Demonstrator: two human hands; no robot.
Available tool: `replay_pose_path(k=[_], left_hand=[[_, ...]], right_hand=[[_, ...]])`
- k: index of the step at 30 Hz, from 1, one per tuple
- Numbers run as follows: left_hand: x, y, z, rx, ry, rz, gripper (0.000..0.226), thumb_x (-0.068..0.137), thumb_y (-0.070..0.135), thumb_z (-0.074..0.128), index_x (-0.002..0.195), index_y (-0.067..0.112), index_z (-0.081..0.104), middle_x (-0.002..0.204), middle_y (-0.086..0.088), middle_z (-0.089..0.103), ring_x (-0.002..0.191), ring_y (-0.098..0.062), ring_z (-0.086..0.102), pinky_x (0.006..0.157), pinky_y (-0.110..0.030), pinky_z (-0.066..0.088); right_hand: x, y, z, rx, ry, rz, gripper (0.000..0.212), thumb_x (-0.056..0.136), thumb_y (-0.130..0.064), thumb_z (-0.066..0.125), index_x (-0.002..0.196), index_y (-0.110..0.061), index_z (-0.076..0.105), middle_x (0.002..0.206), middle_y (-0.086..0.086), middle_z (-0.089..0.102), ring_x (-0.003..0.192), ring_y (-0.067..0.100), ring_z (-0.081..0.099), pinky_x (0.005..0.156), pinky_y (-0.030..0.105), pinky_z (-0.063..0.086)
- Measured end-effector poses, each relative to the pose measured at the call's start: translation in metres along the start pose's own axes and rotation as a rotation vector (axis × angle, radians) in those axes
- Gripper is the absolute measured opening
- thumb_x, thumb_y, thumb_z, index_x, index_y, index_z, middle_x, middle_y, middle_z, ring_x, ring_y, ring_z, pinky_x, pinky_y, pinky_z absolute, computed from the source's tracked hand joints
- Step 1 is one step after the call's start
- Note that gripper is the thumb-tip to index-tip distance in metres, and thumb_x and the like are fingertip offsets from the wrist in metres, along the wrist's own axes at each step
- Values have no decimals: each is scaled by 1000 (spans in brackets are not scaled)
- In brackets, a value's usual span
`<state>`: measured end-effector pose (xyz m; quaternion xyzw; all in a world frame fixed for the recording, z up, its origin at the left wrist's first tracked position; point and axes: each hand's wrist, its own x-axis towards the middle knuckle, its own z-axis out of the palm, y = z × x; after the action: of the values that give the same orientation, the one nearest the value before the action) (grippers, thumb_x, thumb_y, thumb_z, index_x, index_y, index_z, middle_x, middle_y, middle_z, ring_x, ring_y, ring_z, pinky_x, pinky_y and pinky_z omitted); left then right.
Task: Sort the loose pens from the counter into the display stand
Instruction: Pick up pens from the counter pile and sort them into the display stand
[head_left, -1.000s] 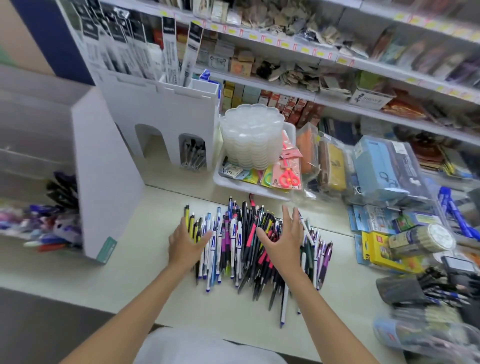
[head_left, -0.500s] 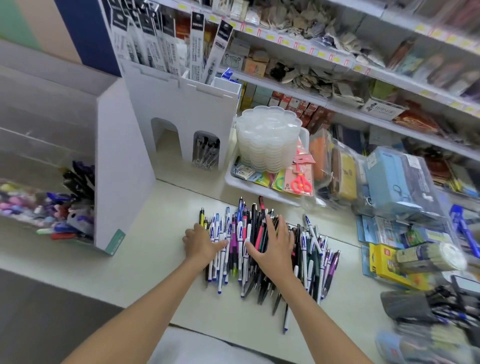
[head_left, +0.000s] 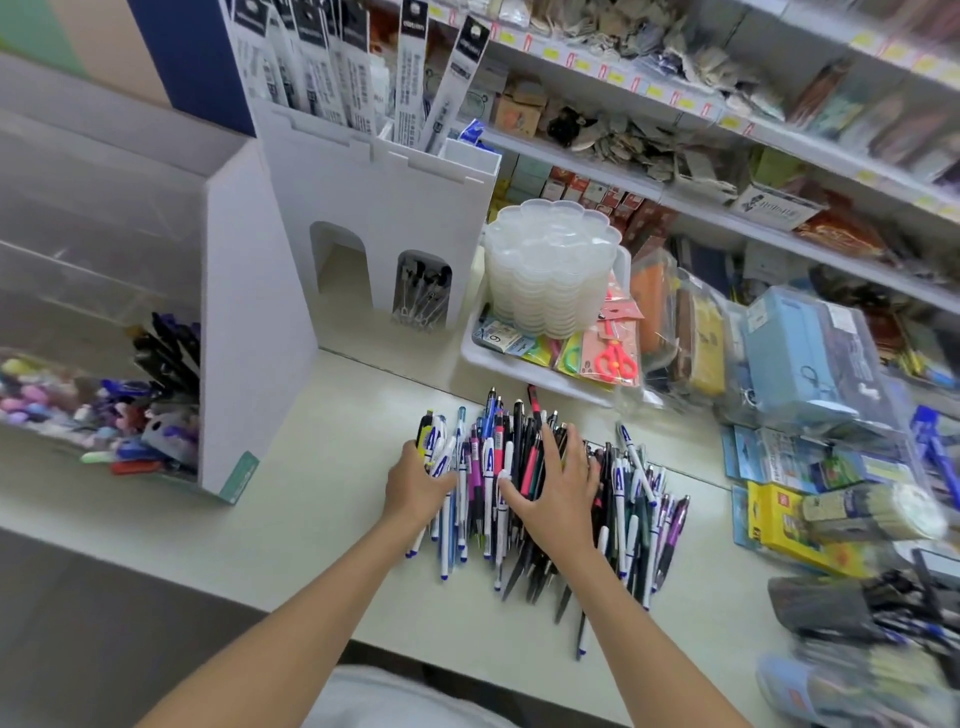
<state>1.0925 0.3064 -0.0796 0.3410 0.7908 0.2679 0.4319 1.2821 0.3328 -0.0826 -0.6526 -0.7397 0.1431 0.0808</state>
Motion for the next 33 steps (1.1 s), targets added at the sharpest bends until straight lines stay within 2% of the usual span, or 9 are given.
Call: replay_pose_path(k=[9,13,17,20,22,25,27,30,33], left_hand=[[17,9,-45,-329,-87,-47,39,83,18,72,114,10,51,101,-7,62,91,-21,60,81,-34,49],[-1,35,-69,-612,-335,-39,24,88,10,70,106,7,54,75,-6,66,69,-19,65,63,-31,54],[-30,58,-82,-656,-593,46,21,90,1,65,110,3,56,84,-16,68,69,-25,70,64,-37,59],[-36,70,-84,-686,-345,115,30,83,2,70,111,1,58,88,-18,67,72,-24,68,67,-36,57],[-38,83,-92,-840,5,134,34,73,2,75,101,7,57,87,-15,65,74,-24,65,72,-38,56],[-46,99,-106,-1009,262,213,36,68,4,76,94,17,54,84,-7,64,74,-22,63,74,-38,55],[-61,102,-104,-949,270,238,36,71,3,78,93,21,55,84,-2,66,69,-13,65,68,-27,56],[-77,92,-92,-921,169,170,28,78,0,75,96,18,66,86,-4,73,77,-16,72,70,-27,57],[-79,92,-107,-901,10,185,28,81,0,72,105,13,70,95,-9,75,88,-23,73,80,-34,58]], right_hand=[[0,-7,-12,22,80,-34,90,83,-74,44,155,-28,16,163,9,4,152,22,-1,122,50,-3],[18,-58,-50,347,177,-143,70,90,-59,42,148,-20,38,162,2,19,149,16,13,122,48,15],[42,-125,-86,601,4,-248,65,93,-56,36,148,-22,40,163,-5,14,150,7,7,119,33,10],[35,-140,-88,796,-105,-109,66,96,-59,32,153,-26,27,163,-6,15,150,9,11,119,38,13],[14,-139,-81,1121,-66,195,54,101,-53,32,148,-26,34,157,-3,30,146,15,25,116,39,23],[-19,-148,-65,1552,-366,736,51,99,-57,33,133,-23,49,141,10,47,132,27,45,101,49,38],[-26,-165,-64,1872,-471,906,51,98,-54,39,128,-16,53,124,18,56,109,35,60,80,46,53],[-19,-189,-77,1986,-310,844,35,101,-31,43,110,-6,66,89,16,70,74,26,69,67,34,56],[-17,-214,-85,1917,-207,739,30,101,-26,49,104,-6,71,93,14,75,81,23,72,71,33,57]])
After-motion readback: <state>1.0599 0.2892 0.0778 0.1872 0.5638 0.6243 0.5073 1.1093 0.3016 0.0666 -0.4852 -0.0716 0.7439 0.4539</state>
